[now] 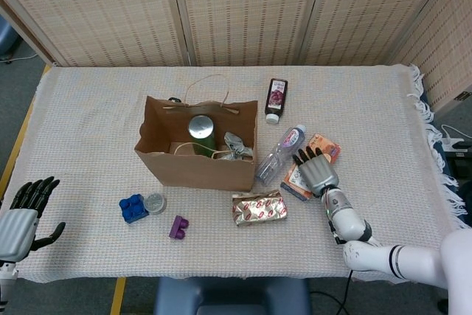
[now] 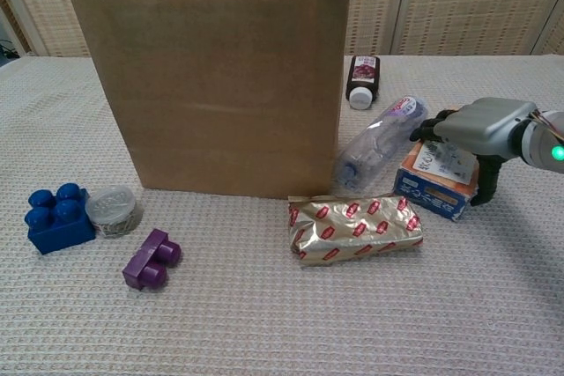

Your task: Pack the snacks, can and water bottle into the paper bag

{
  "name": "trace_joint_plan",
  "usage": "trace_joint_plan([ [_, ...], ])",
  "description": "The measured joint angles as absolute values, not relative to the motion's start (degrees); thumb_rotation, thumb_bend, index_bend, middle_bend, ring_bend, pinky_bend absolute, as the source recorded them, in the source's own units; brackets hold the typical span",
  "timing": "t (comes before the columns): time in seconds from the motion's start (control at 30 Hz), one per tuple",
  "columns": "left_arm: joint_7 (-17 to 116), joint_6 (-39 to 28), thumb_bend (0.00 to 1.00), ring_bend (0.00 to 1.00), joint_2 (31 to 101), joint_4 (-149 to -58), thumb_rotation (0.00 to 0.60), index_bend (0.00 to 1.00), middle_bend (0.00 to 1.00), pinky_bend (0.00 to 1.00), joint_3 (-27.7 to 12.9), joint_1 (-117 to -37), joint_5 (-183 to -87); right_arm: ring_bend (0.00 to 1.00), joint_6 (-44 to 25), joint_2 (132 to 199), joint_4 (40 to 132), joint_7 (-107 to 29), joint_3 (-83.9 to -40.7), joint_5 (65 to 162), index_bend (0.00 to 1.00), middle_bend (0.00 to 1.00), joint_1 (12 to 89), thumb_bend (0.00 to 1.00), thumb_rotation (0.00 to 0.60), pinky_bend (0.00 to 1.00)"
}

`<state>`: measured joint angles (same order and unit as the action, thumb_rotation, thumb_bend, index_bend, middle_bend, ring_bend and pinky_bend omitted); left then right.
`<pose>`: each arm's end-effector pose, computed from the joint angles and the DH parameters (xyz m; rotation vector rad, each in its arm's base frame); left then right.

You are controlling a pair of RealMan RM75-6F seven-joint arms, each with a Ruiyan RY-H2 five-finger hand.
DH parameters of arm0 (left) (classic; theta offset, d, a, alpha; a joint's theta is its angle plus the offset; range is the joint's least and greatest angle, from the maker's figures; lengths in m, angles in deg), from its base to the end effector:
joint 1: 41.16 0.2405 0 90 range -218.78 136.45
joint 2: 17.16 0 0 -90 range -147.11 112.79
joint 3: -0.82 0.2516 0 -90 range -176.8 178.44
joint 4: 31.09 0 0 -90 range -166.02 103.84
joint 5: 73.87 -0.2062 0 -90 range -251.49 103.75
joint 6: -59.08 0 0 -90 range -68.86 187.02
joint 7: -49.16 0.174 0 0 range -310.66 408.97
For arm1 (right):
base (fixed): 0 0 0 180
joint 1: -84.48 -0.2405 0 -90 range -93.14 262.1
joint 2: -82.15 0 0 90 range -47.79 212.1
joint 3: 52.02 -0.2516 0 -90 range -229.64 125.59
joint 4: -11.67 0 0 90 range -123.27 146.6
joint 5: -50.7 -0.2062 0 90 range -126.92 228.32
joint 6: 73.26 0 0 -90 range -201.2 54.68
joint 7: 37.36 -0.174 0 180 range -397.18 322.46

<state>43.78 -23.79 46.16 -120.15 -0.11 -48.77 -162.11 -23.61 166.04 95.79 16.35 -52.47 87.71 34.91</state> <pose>-0.3076 0.2189 0.1566 -1.4704 -0.9285 -0.9291 -0.2097 -0.3730 -0.0220 2.0001 -0.6575 0.2141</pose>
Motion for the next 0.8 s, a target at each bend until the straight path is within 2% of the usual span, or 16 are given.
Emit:
trace_joint_plan([
  [0.13,43.67,-23.87,0.33,0.00,46.15,-120.12,0.600,0.02,0.00,0.00,-0.07,-48.71,-162.14,0.05,-23.83,164.40,98.32,16.77,-51.56,87.50,0.00,0.09,34.47,0.01,0.588,0.20],
  [0.3,43.86,-23.88,0.33,0.00,46.16,-120.13,0.600,0.02,0.00,0.00,-0.04,-48.73,-162.22,0.03,-22.26,161.82,101.30,15.13,-51.01,91.16,0.00,0.09,34.51,0.01,0.589,0.17],
  [0.6,43.91,-23.94,0.33,0.00,46.18,-120.16,0.600,0.02,0.00,0.00,-0.06,-48.67,-162.12,0.00,-22.17,164.62,97.84,16.22,-50.59,86.57,0.00,0.06,33.15,0.01,0.592,0.12],
  [0.63,43.89,-23.94,0.33,0.00,46.18,-120.14,0.600,0.02,0.00,0.00,-0.06,-48.67,-162.13,0.02,-22.14,165.11,97.56,16.87,-50.38,85.62,0.00,0.07,32.82,0.01,0.591,0.13],
  [0.7,43.84,-23.92,0.33,0.00,46.18,-120.12,0.600,0.02,0.00,0.00,-0.06,-48.68,-162.14,0.12,-21.84,165.68,97.40,17.70,-50.01,84.88,0.09,0.15,32.36,0.04,0.586,0.19],
  [0.73,43.82,-23.89,0.33,0.00,46.18,-120.12,0.600,0.02,0.00,0.00,-0.06,-48.70,-162.13,0.20,-21.54,165.79,97.50,17.92,-49.80,84.89,0.17,0.22,32.17,0.08,0.585,0.26],
  [0.77,43.81,-23.88,0.33,0.00,46.18,-120.11,0.600,0.02,0.00,0.00,-0.07,-48.71,-162.12,0.32,-21.40,165.79,97.65,17.95,-49.71,85.03,0.30,0.32,32.10,0.16,0.588,0.36],
  [0.8,43.81,-23.89,0.33,0.00,46.17,-120.11,0.600,0.02,0.00,0.00,-0.06,-48.70,-162.13,0.40,-21.26,165.75,97.86,17.89,-49.66,85.19,0.38,0.38,32.09,0.21,0.592,0.43],
])
